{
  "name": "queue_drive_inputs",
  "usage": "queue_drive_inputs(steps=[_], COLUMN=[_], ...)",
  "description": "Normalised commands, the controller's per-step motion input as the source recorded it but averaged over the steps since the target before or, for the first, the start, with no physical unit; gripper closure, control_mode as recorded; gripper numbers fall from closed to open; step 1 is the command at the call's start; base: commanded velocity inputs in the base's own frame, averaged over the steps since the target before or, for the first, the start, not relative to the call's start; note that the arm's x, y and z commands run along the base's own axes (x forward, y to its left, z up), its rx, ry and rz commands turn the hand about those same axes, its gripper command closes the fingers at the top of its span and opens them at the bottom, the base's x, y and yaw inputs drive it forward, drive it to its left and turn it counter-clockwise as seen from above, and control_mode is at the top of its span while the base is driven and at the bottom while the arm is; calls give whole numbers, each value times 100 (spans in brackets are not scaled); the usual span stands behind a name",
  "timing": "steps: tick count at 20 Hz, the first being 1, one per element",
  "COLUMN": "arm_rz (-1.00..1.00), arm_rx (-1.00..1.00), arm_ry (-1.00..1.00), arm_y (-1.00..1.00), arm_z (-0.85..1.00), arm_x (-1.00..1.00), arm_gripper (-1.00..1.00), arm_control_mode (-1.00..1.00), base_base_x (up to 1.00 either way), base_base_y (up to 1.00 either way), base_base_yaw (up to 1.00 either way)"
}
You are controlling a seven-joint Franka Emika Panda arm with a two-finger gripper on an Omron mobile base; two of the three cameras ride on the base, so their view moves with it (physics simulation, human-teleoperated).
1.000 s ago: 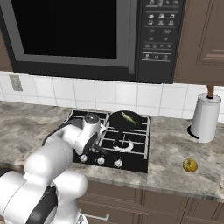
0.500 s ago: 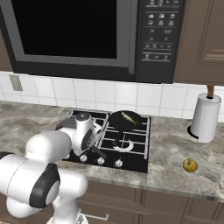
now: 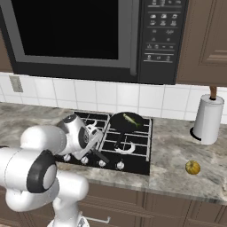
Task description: Place both pans onto different burners. Then place the squash and the fish on different pans.
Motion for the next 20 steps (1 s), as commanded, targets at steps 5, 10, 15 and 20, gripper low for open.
queue_drive_inputs(steps=[5, 10, 15, 20], arm_rz=[-4, -5, -2, 3], arm_rx=[-12, -7, -1, 5], arm_ry=[0, -1, -1, 0], arm_y=[-11, -22, -15, 0], arm_z=[0, 0, 0, 0], arm_x=[0, 0, 1, 17], arm_gripper=[100, 100, 100, 100], arm_control_mode=[-100, -100, -100, -100], base_base_x=[0, 0, 0, 0], base_base_y=[0, 0, 0, 0], base_base_yaw=[0, 0, 0, 0])
